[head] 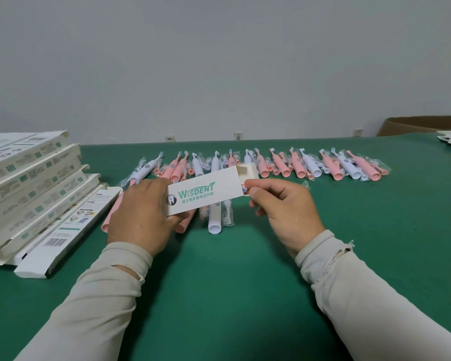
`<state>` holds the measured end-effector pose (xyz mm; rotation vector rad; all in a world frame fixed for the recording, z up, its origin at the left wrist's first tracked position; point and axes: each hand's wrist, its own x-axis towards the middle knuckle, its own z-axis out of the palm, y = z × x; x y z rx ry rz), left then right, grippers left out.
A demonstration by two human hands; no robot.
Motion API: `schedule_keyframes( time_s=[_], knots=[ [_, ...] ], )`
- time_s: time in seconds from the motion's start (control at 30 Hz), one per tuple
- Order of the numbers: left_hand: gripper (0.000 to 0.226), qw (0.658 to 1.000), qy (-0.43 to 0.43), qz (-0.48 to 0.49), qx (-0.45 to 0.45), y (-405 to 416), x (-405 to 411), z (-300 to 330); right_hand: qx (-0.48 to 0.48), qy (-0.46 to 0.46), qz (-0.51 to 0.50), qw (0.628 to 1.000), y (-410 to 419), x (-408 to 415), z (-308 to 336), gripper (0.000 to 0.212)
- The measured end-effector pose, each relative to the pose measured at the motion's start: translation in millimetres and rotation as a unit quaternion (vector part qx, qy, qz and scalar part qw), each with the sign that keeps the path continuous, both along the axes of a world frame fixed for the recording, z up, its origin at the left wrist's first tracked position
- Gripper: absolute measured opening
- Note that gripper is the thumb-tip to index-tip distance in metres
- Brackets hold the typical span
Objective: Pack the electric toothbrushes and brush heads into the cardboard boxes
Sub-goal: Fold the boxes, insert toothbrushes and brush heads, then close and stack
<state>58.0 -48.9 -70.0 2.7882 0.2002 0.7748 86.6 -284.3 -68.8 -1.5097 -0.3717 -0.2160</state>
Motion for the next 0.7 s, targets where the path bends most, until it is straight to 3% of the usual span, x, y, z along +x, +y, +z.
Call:
schedule_keyframes(
  time_s=[0.13, 0.33, 0.5, 0.7],
  knots=[
    [0.053, 1.000, -0.001, -0.002, 0.010, -1, -1, 1, -0.063, -0.010, 0.000, 0.998, -9, 5, 3, 0.017],
    [0.056, 1.000, 0.001, -0.007, 0.017, -4, -3, 0, -0.040, 0.018, -0.027, 0.999, -11, 8, 2, 0.012],
    [0.058, 1.000, 0.002, -0.011, 0.028, -4, -1, -3, -0.099, -0.029, -0.029, 0.994, -7, 5, 1, 0.023],
    [0.058, 0.999, 0.018, -0.014, 0.031, -1, -1, -3, -0.216, -0.039, 0.048, 0.974, -20, 4, 10, 0.035]
  ],
)
